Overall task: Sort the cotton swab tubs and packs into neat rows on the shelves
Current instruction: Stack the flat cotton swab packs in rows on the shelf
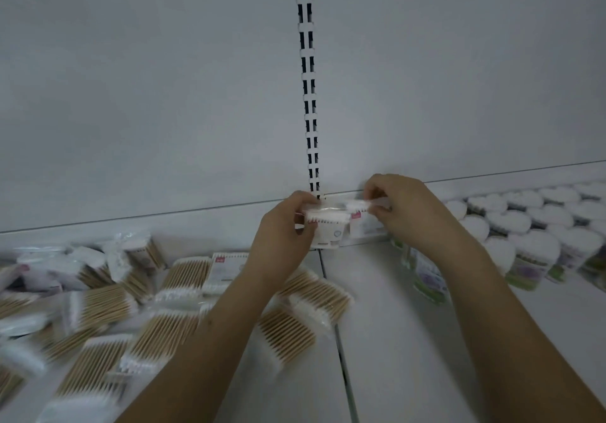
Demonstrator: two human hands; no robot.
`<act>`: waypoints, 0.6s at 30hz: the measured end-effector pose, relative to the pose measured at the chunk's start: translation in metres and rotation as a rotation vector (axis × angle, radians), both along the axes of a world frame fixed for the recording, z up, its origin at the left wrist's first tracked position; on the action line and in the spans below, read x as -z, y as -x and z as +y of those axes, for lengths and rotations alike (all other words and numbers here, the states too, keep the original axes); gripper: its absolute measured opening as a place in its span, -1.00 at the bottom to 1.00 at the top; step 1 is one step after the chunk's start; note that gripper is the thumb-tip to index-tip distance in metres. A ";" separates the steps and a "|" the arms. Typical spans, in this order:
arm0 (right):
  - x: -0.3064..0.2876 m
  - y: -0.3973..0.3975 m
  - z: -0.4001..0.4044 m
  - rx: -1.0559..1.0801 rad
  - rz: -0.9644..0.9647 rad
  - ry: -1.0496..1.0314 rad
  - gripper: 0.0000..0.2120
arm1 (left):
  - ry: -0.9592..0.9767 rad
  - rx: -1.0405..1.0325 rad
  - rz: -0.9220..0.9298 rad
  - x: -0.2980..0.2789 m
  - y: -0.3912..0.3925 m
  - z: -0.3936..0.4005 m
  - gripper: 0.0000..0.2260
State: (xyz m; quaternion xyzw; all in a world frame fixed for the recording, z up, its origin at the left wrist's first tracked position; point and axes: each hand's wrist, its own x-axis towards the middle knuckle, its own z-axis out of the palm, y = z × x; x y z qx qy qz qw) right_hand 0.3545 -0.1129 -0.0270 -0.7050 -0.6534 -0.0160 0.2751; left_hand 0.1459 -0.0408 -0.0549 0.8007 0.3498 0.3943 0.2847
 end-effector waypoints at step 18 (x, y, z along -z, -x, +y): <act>0.021 0.003 0.009 0.132 -0.181 -0.042 -0.76 | -0.235 -0.157 0.135 0.034 0.000 0.013 -0.94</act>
